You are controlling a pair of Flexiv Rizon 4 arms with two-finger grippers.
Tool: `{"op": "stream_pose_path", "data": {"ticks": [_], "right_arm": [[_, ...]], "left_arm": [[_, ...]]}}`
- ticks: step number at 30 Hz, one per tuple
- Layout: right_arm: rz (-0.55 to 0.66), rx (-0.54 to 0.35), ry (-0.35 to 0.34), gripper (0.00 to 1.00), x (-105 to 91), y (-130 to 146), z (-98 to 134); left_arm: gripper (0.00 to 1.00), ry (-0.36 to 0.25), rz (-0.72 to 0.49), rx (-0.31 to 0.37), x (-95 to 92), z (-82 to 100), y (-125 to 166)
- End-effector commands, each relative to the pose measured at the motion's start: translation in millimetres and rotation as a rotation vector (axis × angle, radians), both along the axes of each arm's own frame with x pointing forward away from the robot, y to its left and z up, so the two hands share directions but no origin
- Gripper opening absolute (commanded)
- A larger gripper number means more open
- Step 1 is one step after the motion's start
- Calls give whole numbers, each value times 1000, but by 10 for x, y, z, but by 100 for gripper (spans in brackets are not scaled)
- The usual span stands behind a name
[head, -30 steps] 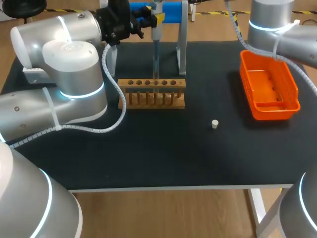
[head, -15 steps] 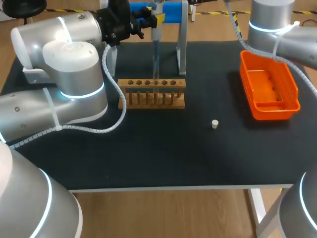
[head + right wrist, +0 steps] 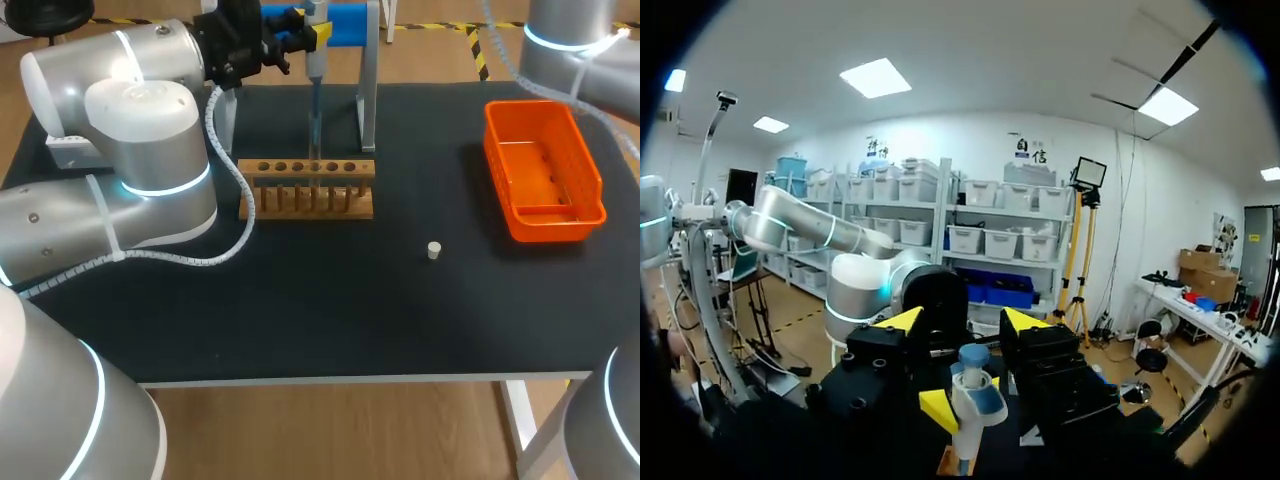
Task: Invert the test tube, pick up the pipette, mount the tip to pipette, aspirate from beaker and dispense into the tube, eject the tip, return the pipette, and cap with the stopper.
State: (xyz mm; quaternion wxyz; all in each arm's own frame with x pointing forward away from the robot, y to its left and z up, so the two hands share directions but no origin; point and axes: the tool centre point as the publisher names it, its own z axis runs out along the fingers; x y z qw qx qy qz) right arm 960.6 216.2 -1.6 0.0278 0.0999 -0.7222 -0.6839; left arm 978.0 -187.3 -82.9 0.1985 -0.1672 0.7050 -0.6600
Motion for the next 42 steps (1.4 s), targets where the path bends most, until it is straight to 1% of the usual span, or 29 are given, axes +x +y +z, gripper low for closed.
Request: {"op": "stream_pose_path", "data": {"ticks": [1, 4, 9, 10, 14, 17, 19, 21, 24, 28, 32, 37, 42], "right_arm": [[-33, -12, -26, 100, -136, -346, -78], [-51, -29, -29, 100, -144, -533, -258], [-66, -62, -36, 100, -185, -744, -693], [-68, -65, -42, 100, -191, -768, -754], [-70, -79, -61, 100, -219, -893, -1136], [-76, -116, -63, 100, -196, -920, -1384], [-72, -134, -49, 100, -173, -917, -1549], [-76, -157, -14, 100, -130, -900, -1730], [-75, -192, 14, 100, -63, -849, -1975], [-72, -249, 18, 100, 14, -749, -2217], [-79, -337, 14, 100, 101, -648, -2404], [-71, -381, 28, 100, 175, -534, -2570], [-71, -401, 34, 100, 219, -421, -2685]], "left_arm": [[0, -1, 3, -3, 2, -5, -11], [0, -1, 3, -3, 2, -5, -11], [0, -1, 3, -3, 2, -5, -11], [0, -1, 3, -3, 2, -5, -11], [0, -1, 3, -3, 2, -5, -11], [0, -1, 3, -3, 2, -5, -11], [0, -1, 3, -3, 2, -5, -11], [0, -1, 3, -3, 2, -5, -11], [0, -1, 3, -3, 2, -5, -11], [0, -1, 3, -3, 2, -5, -11], [0, -1, 3, -3, 2, -5, -11], [0, -1, 3, -3, 2, -5, -11], [0, -1, 3, -3, 2, -5, -11]]}}
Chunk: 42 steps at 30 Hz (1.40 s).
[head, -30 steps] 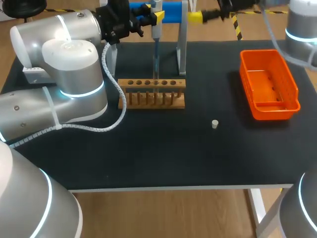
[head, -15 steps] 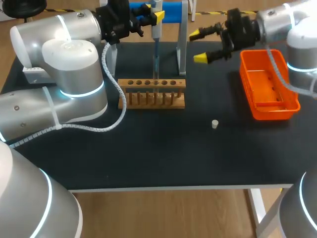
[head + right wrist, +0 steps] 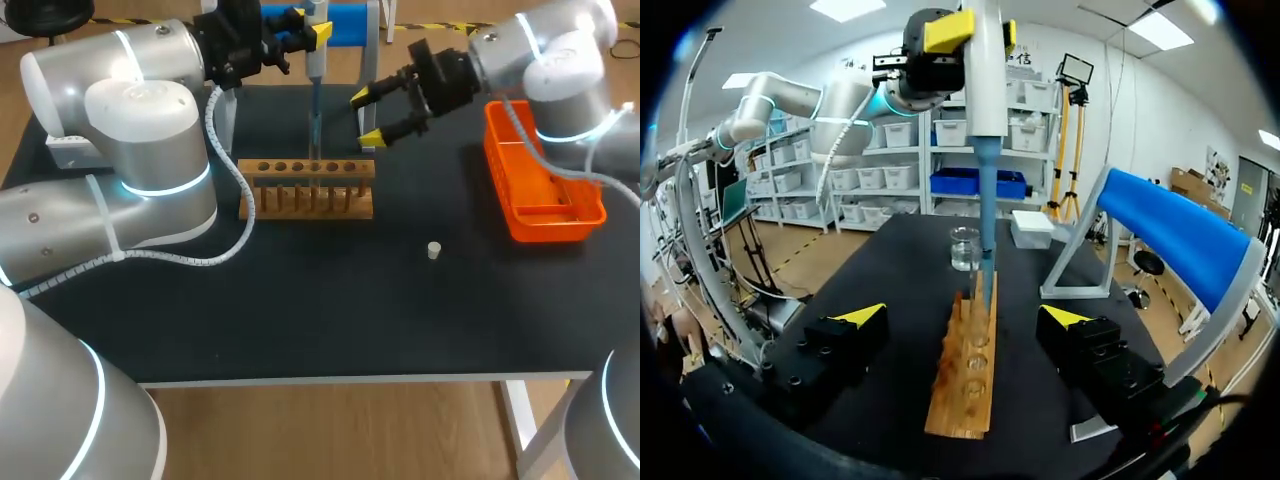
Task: Invert the test tube, pick up the pipette, mount the tip to pipette, aspirate from beaker and dispense into the tube, eject the tip, return the pipette, and cap with the stopper.
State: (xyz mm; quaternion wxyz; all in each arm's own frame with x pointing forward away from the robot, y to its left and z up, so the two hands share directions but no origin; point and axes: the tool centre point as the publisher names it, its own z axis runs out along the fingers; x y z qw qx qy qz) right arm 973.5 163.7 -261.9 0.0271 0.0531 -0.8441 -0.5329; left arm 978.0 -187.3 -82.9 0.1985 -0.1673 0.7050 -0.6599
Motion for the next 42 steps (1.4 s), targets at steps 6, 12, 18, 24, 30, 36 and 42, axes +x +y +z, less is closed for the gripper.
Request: {"op": "stream_pose_path", "data": {"ticks": [6, 12, 18, 24, 30, 36, 42], "right_arm": [[10, -46, -2, 100, 110, 244, -165], [5, -67, -9, 100, 68, 368, -227], [0, -91, -9, 100, -18, 485, -311], [1, -116, -11, 100, -34, 612, -372], [6, -139, -21, 100, -13, 733, -409], [-20, -180, -47, 100, 11, 801, -476], [-55, -185, -63, 100, 31, 798, -526]], "left_arm": [[0, -1, 3, -3, 2, -5, -11], [0, -1, 3, -3, 2, -5, -11], [0, -1, 3, -3, 2, -5, -11], [0, -1, 3, -3, 2, -5, -11], [0, -1, 3, -3, 2, -5, -11], [0, -1, 3, -3, 2, -5, -11], [0, -1, 3, -3, 2, -5, -11]]}}
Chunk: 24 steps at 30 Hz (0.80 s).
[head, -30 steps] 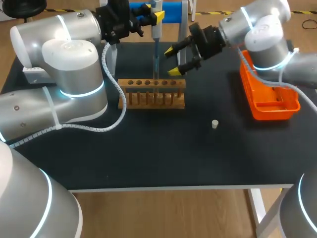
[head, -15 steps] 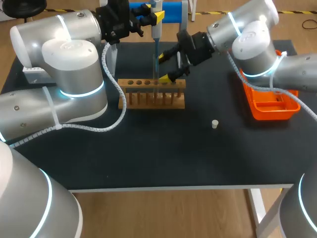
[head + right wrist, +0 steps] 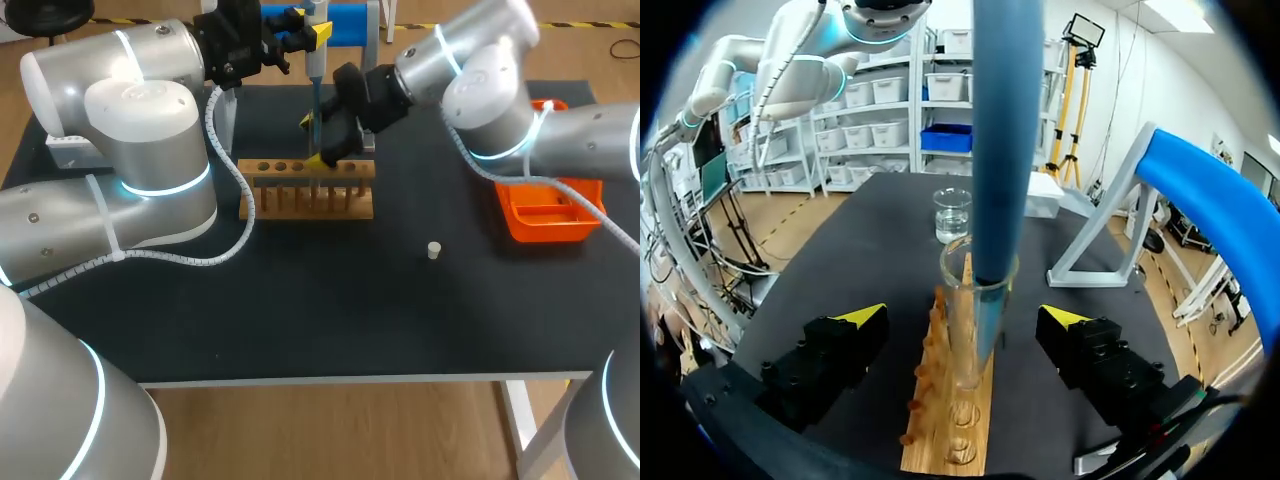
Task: Invert the test tube, pick up the pipette, mount the tip to pipette, aspirate from beaker and dispense into the tube, eject the tip, return the pipette, and cap with the stopper.
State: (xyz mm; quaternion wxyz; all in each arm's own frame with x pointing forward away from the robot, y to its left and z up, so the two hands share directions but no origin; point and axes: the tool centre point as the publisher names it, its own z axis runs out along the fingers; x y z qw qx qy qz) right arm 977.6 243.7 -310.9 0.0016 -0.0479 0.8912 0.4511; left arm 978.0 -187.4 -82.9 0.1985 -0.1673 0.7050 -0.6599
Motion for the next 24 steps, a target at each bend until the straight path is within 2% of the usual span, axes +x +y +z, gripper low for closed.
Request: {"op": "stream_pose_path", "data": {"ticks": [1, 24], "right_arm": [[-17, 2, -10, 100, -7, -8, -44], [-49, 8, -22, 100, -9, -52, -133]], "left_arm": [[0, -1, 3, -3, 2, -5, -11], [0, -1, 3, -3, 2, -5, -11]]}}
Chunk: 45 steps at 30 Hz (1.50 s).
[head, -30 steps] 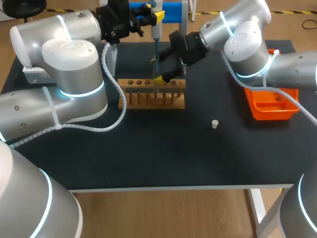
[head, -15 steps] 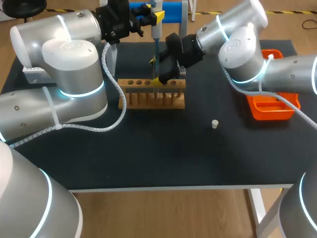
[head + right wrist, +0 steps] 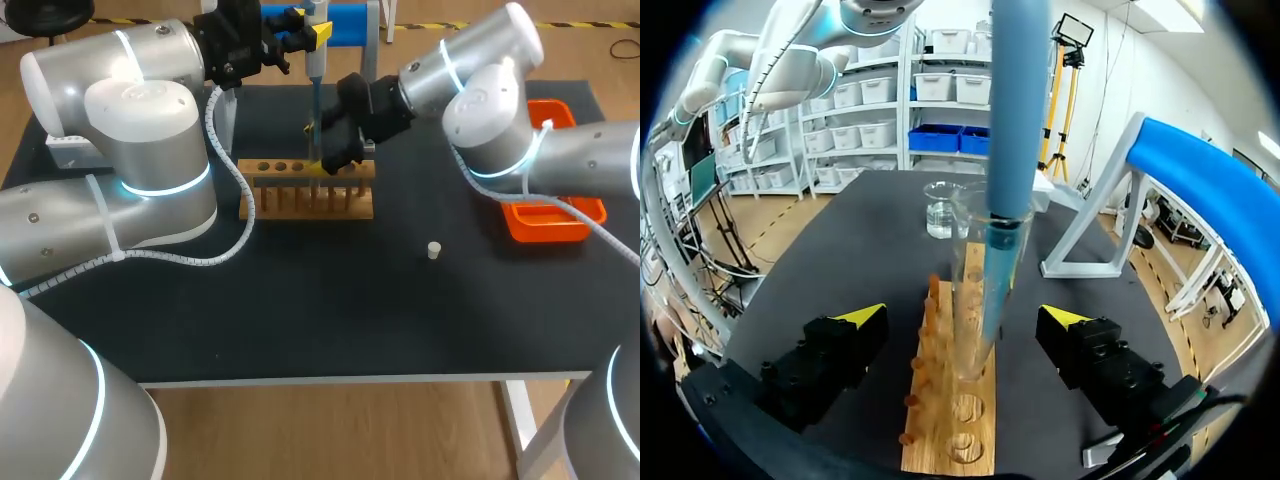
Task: Invert the test tube, pick up the pipette, mount the tip to pipette, aspirate from beaker and dispense into the tube, eject the tip, return the pipette, and cap with the stopper.
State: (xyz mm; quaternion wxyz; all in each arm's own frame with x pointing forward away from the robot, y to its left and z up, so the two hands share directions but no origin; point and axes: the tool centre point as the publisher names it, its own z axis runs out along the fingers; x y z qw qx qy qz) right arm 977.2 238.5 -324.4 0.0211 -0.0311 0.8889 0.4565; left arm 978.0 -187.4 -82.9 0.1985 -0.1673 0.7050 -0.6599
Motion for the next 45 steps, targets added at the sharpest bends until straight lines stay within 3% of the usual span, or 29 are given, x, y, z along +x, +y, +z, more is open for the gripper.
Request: {"op": "stream_pose_path", "data": {"ticks": [1, 18, 45], "right_arm": [[-2, -7, -3, 100, -5, 1, 3], [-6, -12, -4, 100, -5, 3, 2], [-6, -12, -4, 100, -5, 3, 2]], "left_arm": [[0, -1, 3, -3, 2, -5, -11], [0, -8, 3, -2, -6, 25, -5], [0, -51, -3, 31, -58, 265, -44]]}}
